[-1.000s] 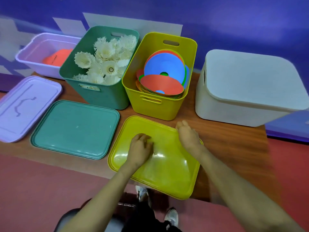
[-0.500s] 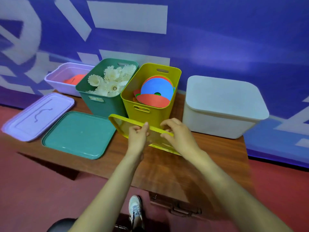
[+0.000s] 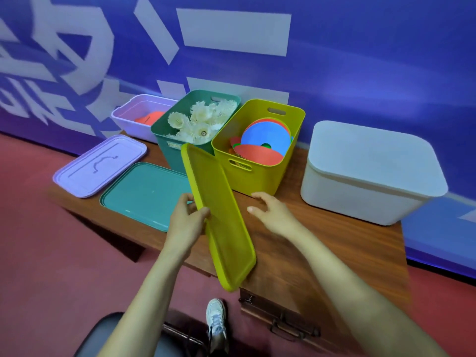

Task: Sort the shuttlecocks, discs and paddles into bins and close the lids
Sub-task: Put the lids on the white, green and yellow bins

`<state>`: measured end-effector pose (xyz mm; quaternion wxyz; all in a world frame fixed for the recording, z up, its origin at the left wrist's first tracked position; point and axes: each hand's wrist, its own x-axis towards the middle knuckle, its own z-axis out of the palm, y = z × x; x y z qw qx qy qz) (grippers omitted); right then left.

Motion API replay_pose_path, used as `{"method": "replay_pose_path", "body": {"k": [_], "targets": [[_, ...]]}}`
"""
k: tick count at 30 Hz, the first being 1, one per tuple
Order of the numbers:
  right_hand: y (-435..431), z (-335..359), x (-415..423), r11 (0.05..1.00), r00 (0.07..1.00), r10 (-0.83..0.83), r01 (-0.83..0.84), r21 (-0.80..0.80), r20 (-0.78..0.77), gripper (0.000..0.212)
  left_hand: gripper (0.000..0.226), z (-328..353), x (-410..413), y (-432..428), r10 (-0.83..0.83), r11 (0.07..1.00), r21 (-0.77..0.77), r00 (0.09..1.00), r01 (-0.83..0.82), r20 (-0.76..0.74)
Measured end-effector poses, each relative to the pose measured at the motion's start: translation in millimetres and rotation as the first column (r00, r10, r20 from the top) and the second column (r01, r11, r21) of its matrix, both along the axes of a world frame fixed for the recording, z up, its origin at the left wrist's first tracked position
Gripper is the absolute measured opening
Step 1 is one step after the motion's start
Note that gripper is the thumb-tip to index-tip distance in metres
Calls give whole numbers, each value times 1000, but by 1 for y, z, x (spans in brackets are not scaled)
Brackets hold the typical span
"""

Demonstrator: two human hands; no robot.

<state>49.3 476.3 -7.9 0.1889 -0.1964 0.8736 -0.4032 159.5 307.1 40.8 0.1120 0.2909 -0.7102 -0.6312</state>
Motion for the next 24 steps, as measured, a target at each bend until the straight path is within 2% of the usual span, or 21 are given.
{"method": "replay_pose_path", "body": {"k": [4, 7, 9, 11, 16, 19, 21, 24], "targets": [[-18, -7, -4, 1000, 997, -3, 3, 0, 80, 62, 19, 21, 20, -3, -10, 993, -119, 999, 6, -31], [-31, -5, -5, 999, 993, -3, 9, -50, 120, 69, 23, 37, 37, -7, 45, 984, -168, 997, -56, -67], [-36, -1, -8, 995, 992, -24, 36, -90, 127, 70, 22, 48, 44, -11, 39, 984, -166, 992, -59, -123], [-39, 5, -12, 986, 992, -75, 89, -140, 104, 71, 22, 55, 42, -14, -28, 994, -111, 984, 9, -178], [-24, 31, -27, 948, 968, -245, 227, -223, -56, 61, 30, 53, 16, -34, -84, 991, 78, 959, 109, -271], [-9, 47, -42, 921, 930, -339, 296, -255, -144, 49, 34, 42, -13, -44, -35, 990, 118, 942, 79, -334], [-5, 53, -55, 901, 907, -391, 344, -265, -155, 46, 36, 35, -40, -49, -16, 993, 106, 934, 58, -358], [-5, 58, -79, 867, 869, -476, 439, -234, -132, 48, 37, 27, -94, -59, -70, 997, -35, 941, 61, -332]]}}
